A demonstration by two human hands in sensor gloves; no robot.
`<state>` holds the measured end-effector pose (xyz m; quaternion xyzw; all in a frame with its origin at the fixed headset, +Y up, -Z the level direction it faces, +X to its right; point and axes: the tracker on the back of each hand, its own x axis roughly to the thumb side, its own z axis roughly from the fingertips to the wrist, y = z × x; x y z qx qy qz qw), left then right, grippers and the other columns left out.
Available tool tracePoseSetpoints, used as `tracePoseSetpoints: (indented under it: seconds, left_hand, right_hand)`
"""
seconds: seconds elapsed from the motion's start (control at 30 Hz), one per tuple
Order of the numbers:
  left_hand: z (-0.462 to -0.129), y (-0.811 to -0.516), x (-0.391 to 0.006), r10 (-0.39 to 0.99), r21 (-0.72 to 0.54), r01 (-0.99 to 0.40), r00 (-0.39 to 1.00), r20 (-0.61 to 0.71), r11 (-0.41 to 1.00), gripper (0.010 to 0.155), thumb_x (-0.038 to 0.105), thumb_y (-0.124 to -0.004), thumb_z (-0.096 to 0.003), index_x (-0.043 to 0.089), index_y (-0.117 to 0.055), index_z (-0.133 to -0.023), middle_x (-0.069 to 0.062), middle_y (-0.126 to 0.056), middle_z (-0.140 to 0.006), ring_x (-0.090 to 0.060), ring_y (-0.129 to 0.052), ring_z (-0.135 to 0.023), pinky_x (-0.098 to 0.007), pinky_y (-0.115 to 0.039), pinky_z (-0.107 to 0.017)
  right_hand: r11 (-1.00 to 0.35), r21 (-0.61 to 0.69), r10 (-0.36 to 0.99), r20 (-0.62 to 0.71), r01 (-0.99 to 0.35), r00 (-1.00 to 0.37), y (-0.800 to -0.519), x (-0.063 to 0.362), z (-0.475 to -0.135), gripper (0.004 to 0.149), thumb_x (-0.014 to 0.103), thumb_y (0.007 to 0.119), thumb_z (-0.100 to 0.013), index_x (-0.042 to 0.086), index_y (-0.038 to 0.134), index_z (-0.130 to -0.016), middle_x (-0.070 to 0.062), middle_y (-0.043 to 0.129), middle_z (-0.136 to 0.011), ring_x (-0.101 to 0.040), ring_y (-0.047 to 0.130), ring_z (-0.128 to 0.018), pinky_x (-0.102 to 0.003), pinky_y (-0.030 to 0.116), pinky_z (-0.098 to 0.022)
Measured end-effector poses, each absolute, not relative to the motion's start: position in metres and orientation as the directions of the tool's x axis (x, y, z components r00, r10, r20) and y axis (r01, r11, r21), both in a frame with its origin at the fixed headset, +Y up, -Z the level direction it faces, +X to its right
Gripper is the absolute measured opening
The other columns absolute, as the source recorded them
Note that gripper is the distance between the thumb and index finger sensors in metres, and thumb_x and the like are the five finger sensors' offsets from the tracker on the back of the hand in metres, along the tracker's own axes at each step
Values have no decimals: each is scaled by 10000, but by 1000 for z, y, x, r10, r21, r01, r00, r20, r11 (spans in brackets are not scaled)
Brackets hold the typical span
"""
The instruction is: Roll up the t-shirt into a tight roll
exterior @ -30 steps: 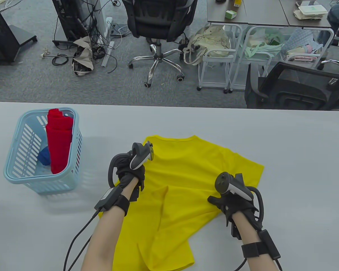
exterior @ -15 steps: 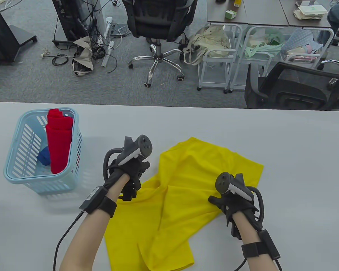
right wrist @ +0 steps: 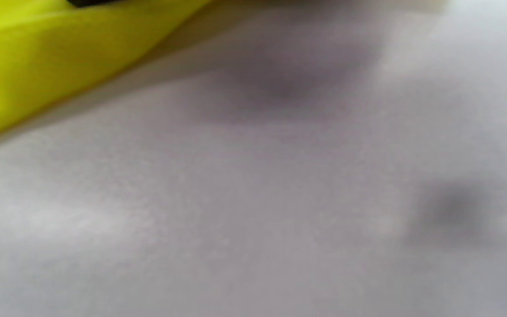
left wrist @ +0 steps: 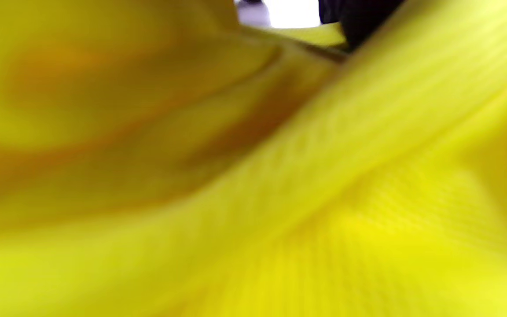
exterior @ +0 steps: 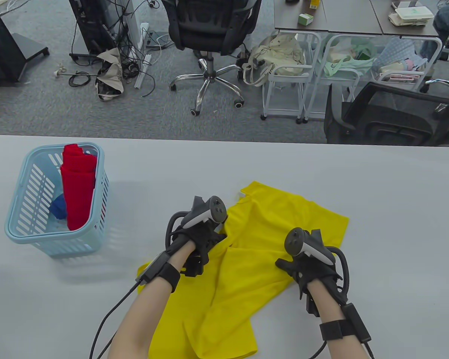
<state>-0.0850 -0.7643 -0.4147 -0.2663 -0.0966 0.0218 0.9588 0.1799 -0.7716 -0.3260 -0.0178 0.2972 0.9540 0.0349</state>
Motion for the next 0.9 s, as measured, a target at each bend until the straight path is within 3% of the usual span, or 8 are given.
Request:
tracePoseSetpoints:
  seconds: [0.1,0.23,0.4,0.5,0.6,0.73,0.8,0.9]
  left_hand:
    - [-411,-755,-82,-54,-408,146,972,229,901,426,510,-717,-486,422,-705,-902,47,-510,-1190,-278,-521,-1132,-558,-506,-822]
    - [-419,-735,-103,-256,-279,281,959,123,918,420,509,-674,-500,328,-736,-874,77,-706,-1101,-231,-708,-1077,-543,-576,-812]
    - [-434,-701,-142,-445,-206,426,894,-57,881,429,491,-681,-504,292,-743,-879,45,-738,-1081,-251,-756,-1044,-533,-615,-796]
    - [-439,-684,-158,-585,-90,587,755,-297,804,427,500,-666,-520,299,-718,-893,40,-714,-1095,-256,-747,-1048,-524,-626,-792]
    - [-442,-682,-170,-674,-83,695,652,-347,715,560,496,-629,-537,298,-541,-1053,-31,-532,-1204,-292,-644,-1104,-527,-607,-803]
    - [-440,-709,-172,-586,-237,544,792,-171,805,658,536,-486,-535,376,-273,-1136,-10,-417,-1260,-309,-574,-1147,-550,-557,-818]
    - [-441,-736,-174,-367,-437,304,928,-65,846,646,541,-436,-517,406,-260,-1123,-2,-477,-1251,-307,-600,-1138,-544,-568,-812]
    - [-443,-761,-182,-168,-571,87,982,-90,816,671,568,-401,-496,409,-169,-1105,-48,-279,-1247,-356,-477,-1141,-547,-539,-811]
  right_hand:
    - [-821,566,57,-55,-78,-997,-772,180,-326,853,599,544,-571,184,75,-1149,-192,15,-1162,-495,69,-1078,-631,294,-739]
    - [-820,567,57,-56,-78,-997,-772,180,-326,855,601,546,-570,184,74,-1149,-191,15,-1161,-494,69,-1077,-630,294,-739]
    - [-821,566,51,-55,-74,-997,-772,180,-327,856,601,549,-569,182,78,-1149,-192,23,-1162,-495,77,-1078,-630,302,-738]
    - [-821,566,50,-56,-73,-997,-772,180,-327,856,602,548,-569,183,79,-1149,-191,24,-1162,-495,80,-1078,-629,304,-739]
    - [-821,566,53,-57,-76,-997,-772,180,-327,856,603,546,-569,185,75,-1148,-190,20,-1161,-491,74,-1078,-627,299,-739]
    - [-820,567,53,-58,-76,-997,-773,180,-327,856,603,546,-570,184,75,-1148,-191,20,-1161,-494,74,-1077,-629,299,-738]
    - [-820,567,56,-59,-79,-997,-773,180,-327,858,604,547,-569,185,72,-1148,-189,18,-1161,-491,71,-1077,-628,298,-739]
    - [-818,568,65,-68,-92,-996,-772,183,-327,870,603,566,-565,184,74,-1147,-185,21,-1162,-486,70,-1079,-627,294,-740]
